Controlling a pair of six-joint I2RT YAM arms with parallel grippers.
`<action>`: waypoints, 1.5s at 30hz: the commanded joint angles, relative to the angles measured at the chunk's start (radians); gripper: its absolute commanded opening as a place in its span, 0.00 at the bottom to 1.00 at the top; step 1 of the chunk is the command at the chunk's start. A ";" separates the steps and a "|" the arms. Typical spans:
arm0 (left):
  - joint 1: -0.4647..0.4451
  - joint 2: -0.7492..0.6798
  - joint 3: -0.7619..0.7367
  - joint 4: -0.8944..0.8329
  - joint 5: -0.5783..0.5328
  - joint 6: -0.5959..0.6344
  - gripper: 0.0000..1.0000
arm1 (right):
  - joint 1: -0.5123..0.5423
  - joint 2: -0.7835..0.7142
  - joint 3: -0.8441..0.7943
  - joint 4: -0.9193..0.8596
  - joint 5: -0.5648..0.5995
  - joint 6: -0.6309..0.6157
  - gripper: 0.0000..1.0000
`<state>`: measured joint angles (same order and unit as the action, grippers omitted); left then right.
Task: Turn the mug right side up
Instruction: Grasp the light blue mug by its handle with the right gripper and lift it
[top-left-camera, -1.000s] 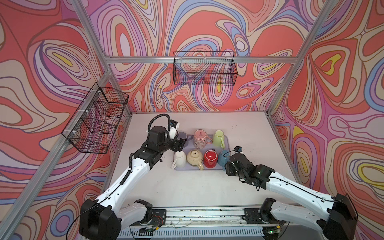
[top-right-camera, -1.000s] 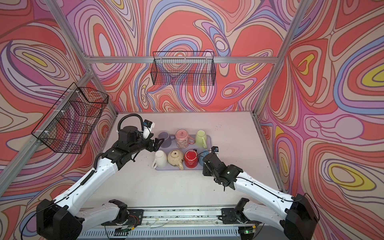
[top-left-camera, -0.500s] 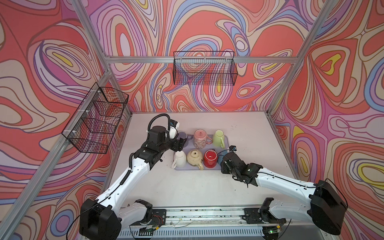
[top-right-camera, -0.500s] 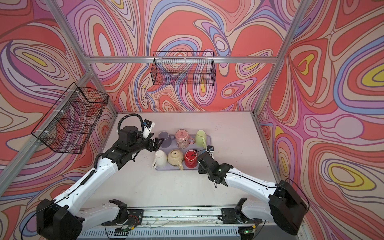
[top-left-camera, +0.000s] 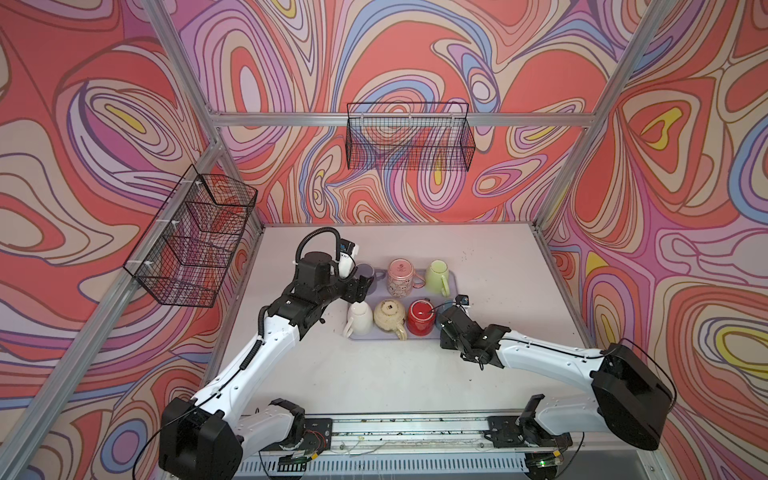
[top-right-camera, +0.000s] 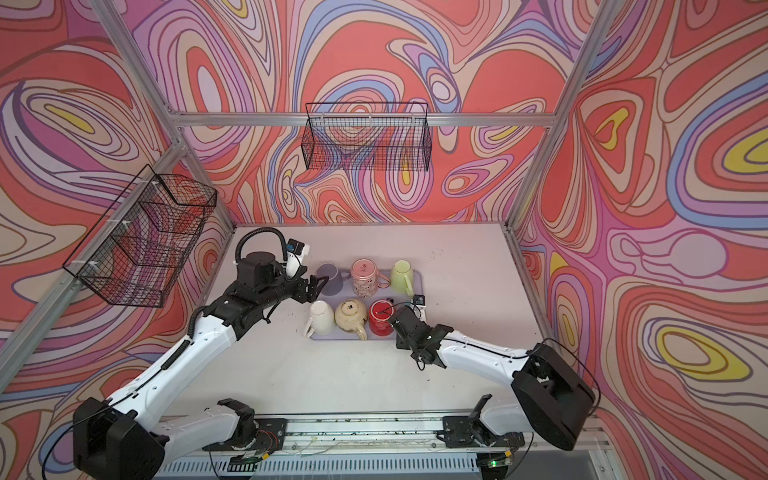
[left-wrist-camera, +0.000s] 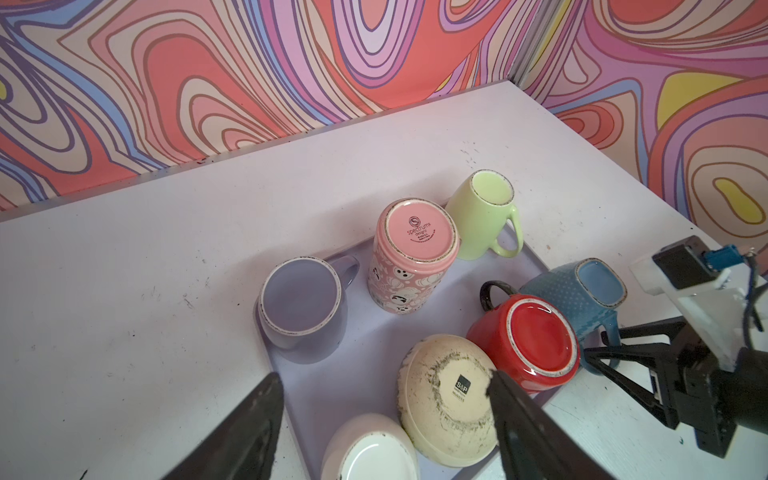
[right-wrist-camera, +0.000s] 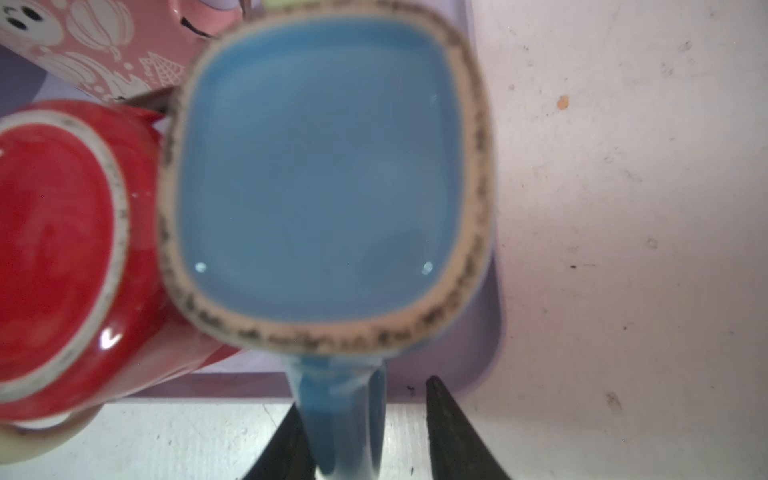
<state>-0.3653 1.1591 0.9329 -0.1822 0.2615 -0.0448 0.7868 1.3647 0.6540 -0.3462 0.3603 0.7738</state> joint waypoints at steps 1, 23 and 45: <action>0.000 -0.012 -0.007 0.020 0.002 -0.008 0.80 | 0.005 0.028 0.008 0.016 0.031 0.017 0.39; 0.000 0.009 -0.013 0.026 -0.004 -0.023 0.79 | 0.005 -0.011 0.028 -0.031 0.092 -0.022 0.11; 0.000 0.023 -0.009 0.039 0.013 -0.042 0.80 | -0.179 -0.284 0.164 -0.077 -0.147 -0.295 0.10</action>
<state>-0.3660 1.1740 0.9329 -0.1665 0.2623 -0.0700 0.6407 1.1282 0.7616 -0.4541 0.2691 0.5583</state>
